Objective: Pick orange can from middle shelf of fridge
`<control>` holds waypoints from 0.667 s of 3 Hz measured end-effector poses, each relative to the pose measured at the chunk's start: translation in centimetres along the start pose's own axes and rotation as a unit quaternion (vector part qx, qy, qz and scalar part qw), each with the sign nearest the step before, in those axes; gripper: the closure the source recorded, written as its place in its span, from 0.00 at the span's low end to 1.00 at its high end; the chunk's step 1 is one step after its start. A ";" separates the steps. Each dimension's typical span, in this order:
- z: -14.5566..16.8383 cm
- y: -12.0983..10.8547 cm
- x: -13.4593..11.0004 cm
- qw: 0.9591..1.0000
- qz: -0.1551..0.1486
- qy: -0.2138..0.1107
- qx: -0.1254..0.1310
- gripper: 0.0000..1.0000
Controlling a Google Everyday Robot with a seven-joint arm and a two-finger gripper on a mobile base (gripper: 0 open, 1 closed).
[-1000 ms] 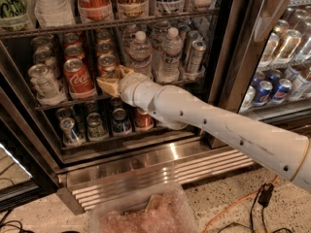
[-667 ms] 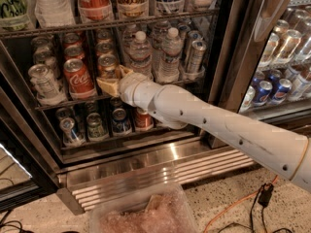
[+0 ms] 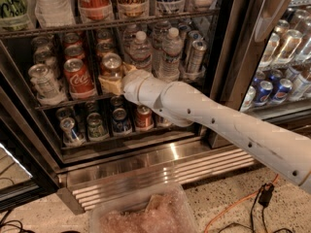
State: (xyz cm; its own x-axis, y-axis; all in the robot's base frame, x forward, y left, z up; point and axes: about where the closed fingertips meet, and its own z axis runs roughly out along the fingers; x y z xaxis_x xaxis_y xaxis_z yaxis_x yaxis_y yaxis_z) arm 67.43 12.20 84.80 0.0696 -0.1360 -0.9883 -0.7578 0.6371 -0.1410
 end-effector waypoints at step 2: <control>-4.2 0.3 -3.1 0.998 -0.051 0.015 -0.034 1.00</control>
Offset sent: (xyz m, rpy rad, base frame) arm -0.0565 -0.0543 0.0402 -0.1845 -0.0457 0.1074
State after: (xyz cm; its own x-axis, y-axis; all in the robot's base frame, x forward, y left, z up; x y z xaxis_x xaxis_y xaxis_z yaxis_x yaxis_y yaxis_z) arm 64.23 9.59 88.09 0.1311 -0.2205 -0.9665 -0.7898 0.5660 -0.2363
